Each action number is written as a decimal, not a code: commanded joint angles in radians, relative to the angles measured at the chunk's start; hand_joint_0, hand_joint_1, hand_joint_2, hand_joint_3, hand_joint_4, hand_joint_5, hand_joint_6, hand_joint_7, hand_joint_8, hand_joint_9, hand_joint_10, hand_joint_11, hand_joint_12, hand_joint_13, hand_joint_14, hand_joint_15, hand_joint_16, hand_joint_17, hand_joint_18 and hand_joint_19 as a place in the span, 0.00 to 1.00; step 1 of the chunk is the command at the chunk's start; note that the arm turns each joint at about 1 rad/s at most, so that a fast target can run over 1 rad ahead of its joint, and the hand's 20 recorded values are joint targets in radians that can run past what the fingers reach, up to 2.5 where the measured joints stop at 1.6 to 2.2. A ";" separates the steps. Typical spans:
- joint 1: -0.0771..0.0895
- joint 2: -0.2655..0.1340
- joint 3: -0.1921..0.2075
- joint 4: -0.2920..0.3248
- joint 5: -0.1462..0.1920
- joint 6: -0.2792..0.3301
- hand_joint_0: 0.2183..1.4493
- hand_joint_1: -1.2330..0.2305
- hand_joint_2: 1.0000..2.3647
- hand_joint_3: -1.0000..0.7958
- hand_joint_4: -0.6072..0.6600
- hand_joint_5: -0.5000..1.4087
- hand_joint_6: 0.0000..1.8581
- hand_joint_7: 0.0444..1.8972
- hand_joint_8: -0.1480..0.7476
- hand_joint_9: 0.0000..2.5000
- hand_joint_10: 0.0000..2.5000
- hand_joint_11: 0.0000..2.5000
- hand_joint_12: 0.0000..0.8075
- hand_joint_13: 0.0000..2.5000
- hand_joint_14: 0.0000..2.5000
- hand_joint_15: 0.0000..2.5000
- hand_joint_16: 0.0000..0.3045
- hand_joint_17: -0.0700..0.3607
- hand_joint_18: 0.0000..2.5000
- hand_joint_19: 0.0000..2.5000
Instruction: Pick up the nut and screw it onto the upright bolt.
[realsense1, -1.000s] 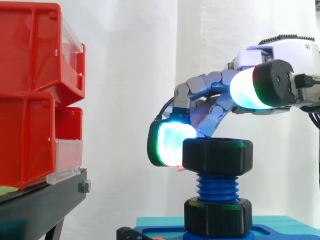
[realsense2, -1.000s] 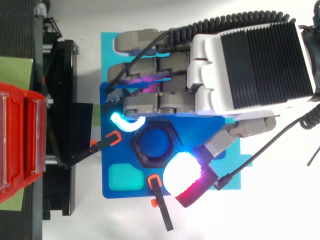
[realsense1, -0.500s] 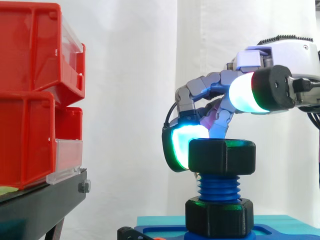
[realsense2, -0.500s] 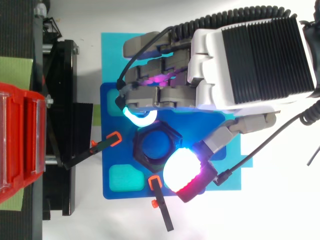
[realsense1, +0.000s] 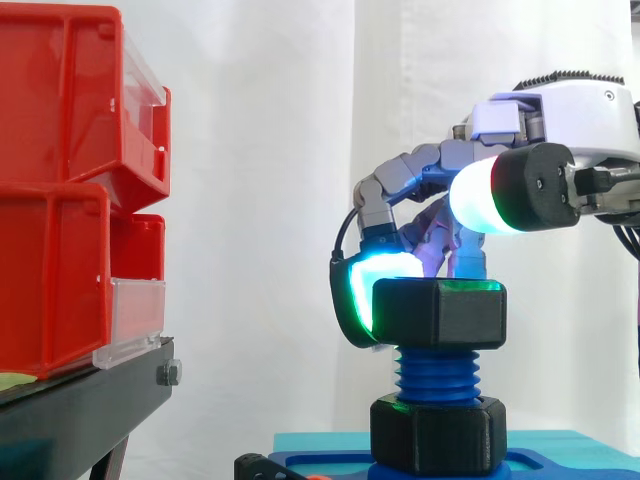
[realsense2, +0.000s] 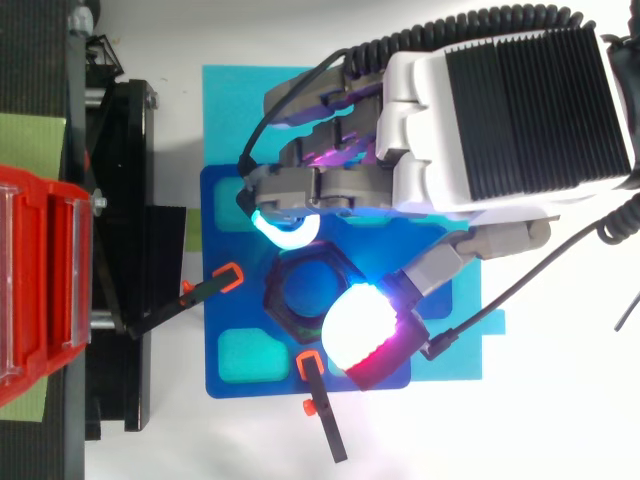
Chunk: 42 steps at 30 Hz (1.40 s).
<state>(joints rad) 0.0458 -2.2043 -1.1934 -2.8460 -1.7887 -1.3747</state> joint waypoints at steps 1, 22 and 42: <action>-0.001 0.000 0.000 0.004 0.000 0.000 0.28 0.66 0.00 0.28 0.51 0.28 0.40 0.59 0.39 0.62 0.00 0.04 0.11 0.42 0.00 0.00 0.00 0.16 0.27 0.00; -0.026 0.000 0.000 0.004 -0.038 -0.004 0.27 0.62 0.00 0.28 0.53 0.29 0.37 0.61 0.34 0.71 0.00 0.08 0.09 0.47 0.00 0.00 0.00 0.16 0.33 0.01; -0.040 0.000 0.061 -0.033 -0.081 -0.010 0.24 0.67 0.00 0.28 0.61 0.26 0.27 0.63 0.38 0.61 0.00 0.09 0.15 0.41 0.00 0.00 0.03 0.20 0.27 0.03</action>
<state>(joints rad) 0.0105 -2.2037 -1.1458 -2.8723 -1.8581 -1.3850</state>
